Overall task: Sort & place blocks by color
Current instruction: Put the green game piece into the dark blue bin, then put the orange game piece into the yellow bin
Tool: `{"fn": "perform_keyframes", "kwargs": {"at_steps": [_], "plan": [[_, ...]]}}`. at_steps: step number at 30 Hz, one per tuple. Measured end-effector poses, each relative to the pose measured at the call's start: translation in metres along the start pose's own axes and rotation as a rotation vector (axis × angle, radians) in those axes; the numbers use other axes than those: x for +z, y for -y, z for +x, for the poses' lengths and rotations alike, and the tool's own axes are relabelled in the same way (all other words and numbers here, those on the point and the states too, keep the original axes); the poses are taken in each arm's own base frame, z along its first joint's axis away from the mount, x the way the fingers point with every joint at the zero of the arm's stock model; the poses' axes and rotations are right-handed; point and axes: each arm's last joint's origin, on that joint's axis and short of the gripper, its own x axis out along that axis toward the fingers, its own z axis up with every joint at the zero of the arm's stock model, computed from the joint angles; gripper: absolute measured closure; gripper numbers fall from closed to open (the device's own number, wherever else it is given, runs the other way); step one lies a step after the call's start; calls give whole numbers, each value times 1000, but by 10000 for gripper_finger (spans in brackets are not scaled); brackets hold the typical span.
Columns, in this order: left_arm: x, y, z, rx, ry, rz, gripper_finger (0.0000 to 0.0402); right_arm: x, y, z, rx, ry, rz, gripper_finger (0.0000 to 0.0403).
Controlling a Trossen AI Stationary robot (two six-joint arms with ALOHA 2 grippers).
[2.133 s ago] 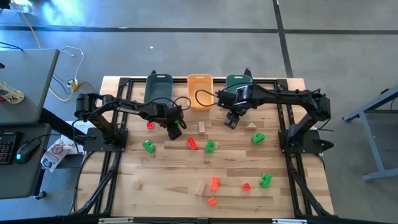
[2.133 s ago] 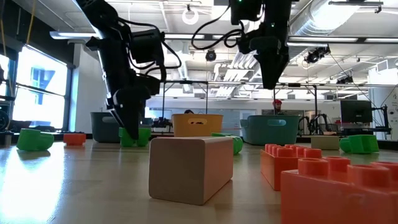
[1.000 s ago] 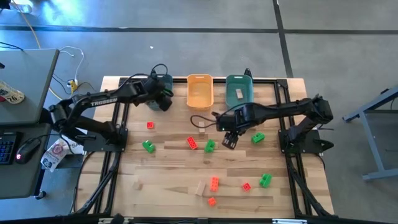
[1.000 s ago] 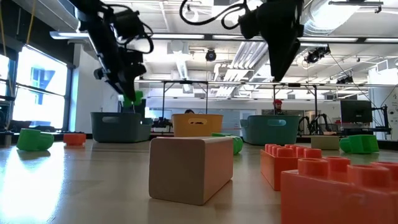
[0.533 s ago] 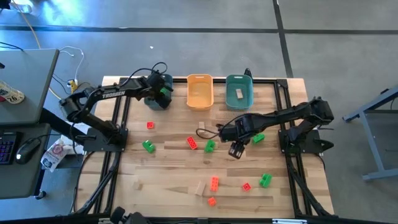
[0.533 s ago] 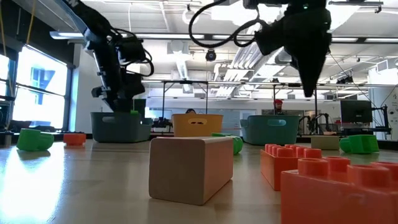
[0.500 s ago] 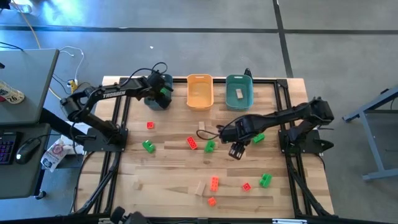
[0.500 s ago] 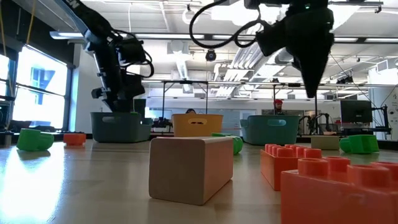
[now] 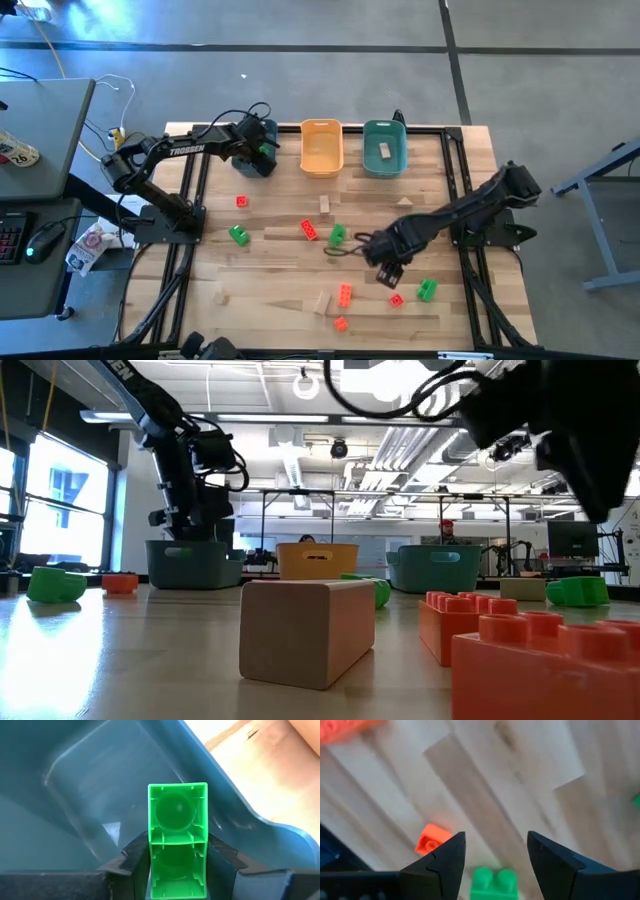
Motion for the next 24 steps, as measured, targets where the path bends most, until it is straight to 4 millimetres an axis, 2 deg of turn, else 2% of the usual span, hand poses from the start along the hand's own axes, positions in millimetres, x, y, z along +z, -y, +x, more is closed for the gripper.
{"fn": "perform_keyframes", "kwargs": {"at_steps": [6,10,19,24], "plan": [[0,0,0,-10,-5,0,258,-21,-23,4,63,21,-11,203],[0,1,0,-12,-5,2,240,-33,-35,7,83,60,46,203],[0,2,0,-29,-5,-29,199,-64,-50,12,65,148,190,203],[1,2,-2,-45,-10,-50,193,-73,-54,13,72,177,256,203]]}}
